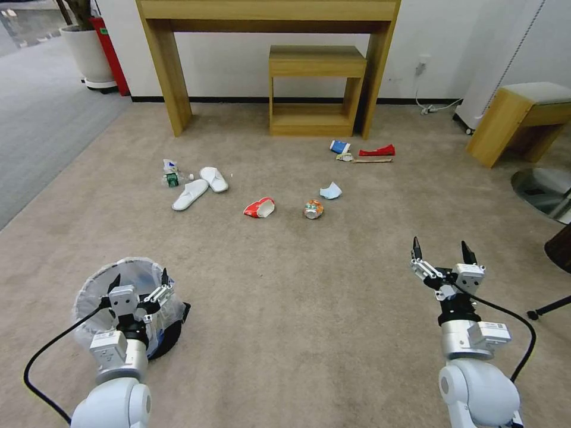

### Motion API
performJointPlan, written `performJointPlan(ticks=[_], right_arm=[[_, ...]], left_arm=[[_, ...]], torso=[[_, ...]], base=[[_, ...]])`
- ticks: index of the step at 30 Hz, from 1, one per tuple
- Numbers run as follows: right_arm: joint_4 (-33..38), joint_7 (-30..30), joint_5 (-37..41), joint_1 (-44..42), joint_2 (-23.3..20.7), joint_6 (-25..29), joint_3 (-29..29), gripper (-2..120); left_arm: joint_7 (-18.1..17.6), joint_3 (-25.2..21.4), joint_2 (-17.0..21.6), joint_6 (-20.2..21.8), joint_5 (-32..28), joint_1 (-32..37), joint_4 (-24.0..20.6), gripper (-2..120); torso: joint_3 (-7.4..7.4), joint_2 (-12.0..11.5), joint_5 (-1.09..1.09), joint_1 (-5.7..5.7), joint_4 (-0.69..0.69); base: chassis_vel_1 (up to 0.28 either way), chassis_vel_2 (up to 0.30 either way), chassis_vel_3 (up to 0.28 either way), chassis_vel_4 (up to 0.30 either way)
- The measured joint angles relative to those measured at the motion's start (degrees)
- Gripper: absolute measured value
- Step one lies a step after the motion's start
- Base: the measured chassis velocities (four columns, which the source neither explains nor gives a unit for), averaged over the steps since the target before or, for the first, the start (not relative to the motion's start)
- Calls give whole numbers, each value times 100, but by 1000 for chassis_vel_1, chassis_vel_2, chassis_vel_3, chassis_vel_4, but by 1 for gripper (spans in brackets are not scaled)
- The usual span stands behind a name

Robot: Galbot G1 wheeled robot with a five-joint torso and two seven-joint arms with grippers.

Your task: Pick up the trash bin and place the garbage on the floor into it.

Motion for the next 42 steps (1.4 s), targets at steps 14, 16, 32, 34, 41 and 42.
performJointPlan(ticks=[14, 16, 32, 34, 41, 42], right_arm=[[-85, 2, -117, 46, 24, 46, 3, 100], [-91, 0, -124, 45, 24, 60, 5, 100], [-126, -24, -171, 52, 45, 112, -1, 100], [-130, -25, -183, 51, 48, 115, 0, 100], [-132, -65, -185, 42, 57, 120, 2, 100], [-133, -69, -185, 42, 58, 124, 2, 100]], left_arm=[[0, -14, 0, 0, -11, -5, -45, 100], [1, -10, 0, 1, -8, -3, -43, 100], [1, -9, 0, -1, -1, -10, -23, 100], [1, -9, 0, -2, -1, -9, -16, 100], [0, -8, 0, -6, 4, -14, -1, 100], [0, -8, 0, -6, 4, -15, 0, 100]], torso=[[0, 0, 0, 0, 0], [0, 0, 0, 0, 0], [0, 0, 0, 0, 0], [0, 0, 0, 0, 0], [0, 1, -1, 0, 0], [0, 0, 0, 0, 0]], base=[[0, 0, 0, 0], [0, 0, 0, 0], [28, 33, -29, -32], [94, 81, -83, -94], [114, 99, -103, -106], [108, 95, -96, -105]])
